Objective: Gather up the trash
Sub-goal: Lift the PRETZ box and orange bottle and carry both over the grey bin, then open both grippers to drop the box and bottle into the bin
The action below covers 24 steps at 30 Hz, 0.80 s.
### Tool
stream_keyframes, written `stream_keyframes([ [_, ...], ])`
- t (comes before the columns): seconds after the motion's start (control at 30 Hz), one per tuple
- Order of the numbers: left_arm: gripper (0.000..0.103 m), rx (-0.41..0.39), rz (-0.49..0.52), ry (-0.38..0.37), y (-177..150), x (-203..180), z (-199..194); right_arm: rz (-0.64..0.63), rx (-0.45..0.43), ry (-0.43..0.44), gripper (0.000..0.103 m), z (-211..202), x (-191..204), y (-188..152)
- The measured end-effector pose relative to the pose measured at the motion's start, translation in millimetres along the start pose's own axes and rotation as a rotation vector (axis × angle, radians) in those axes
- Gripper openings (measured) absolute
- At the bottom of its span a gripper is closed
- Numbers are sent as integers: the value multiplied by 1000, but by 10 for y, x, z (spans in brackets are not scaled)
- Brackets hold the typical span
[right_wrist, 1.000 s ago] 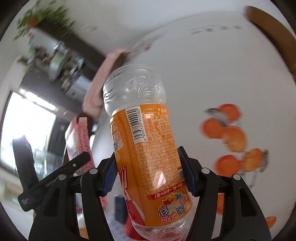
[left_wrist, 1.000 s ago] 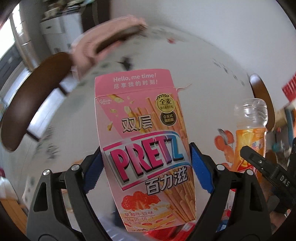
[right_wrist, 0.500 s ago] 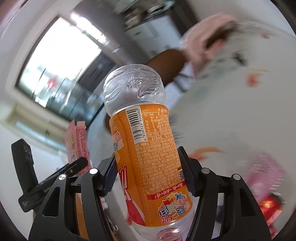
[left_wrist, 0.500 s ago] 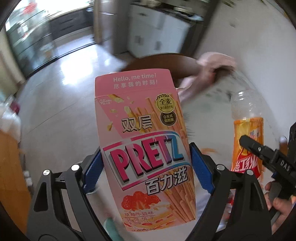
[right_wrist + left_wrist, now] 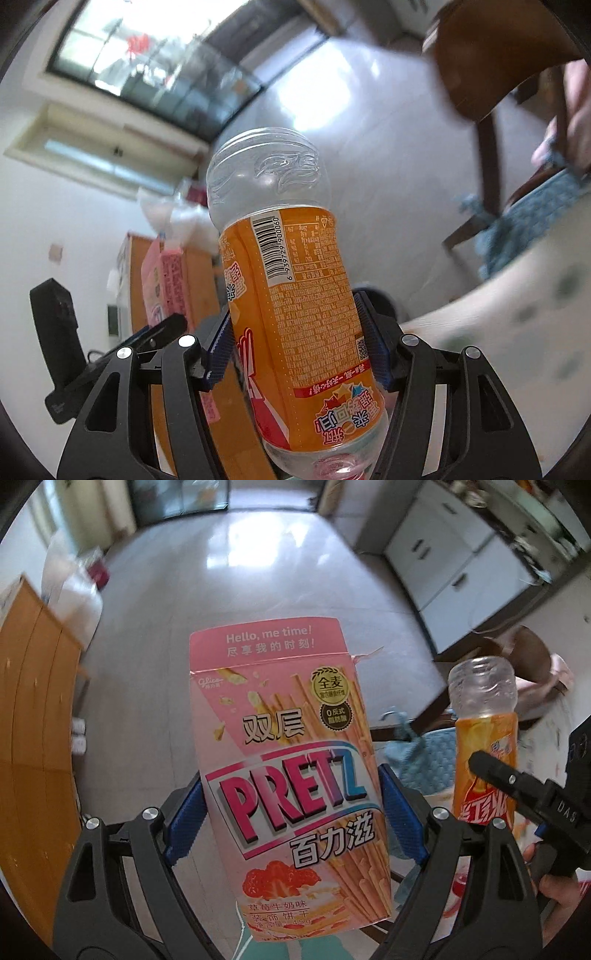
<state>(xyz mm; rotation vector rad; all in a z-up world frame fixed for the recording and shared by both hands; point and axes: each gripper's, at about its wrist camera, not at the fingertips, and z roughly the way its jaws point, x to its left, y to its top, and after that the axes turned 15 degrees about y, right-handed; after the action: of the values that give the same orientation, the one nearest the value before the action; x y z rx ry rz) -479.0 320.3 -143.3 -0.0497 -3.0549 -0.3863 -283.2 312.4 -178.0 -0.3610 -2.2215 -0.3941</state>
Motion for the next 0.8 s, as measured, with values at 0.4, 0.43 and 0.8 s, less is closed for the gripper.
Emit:
stream_keyframes([
  [0.4,83,276,-73,-38,-342,761,1588,201,314,-56,61,1597,-928,-518],
  [0.43,83,306,-69,-51,-386,734,1787,233,332,-64,61,1702,-1060,-564],
  [0.8,85,680,56,-143,-910,226,3831,499,541,-196,62,3119,-2571,-1012],
])
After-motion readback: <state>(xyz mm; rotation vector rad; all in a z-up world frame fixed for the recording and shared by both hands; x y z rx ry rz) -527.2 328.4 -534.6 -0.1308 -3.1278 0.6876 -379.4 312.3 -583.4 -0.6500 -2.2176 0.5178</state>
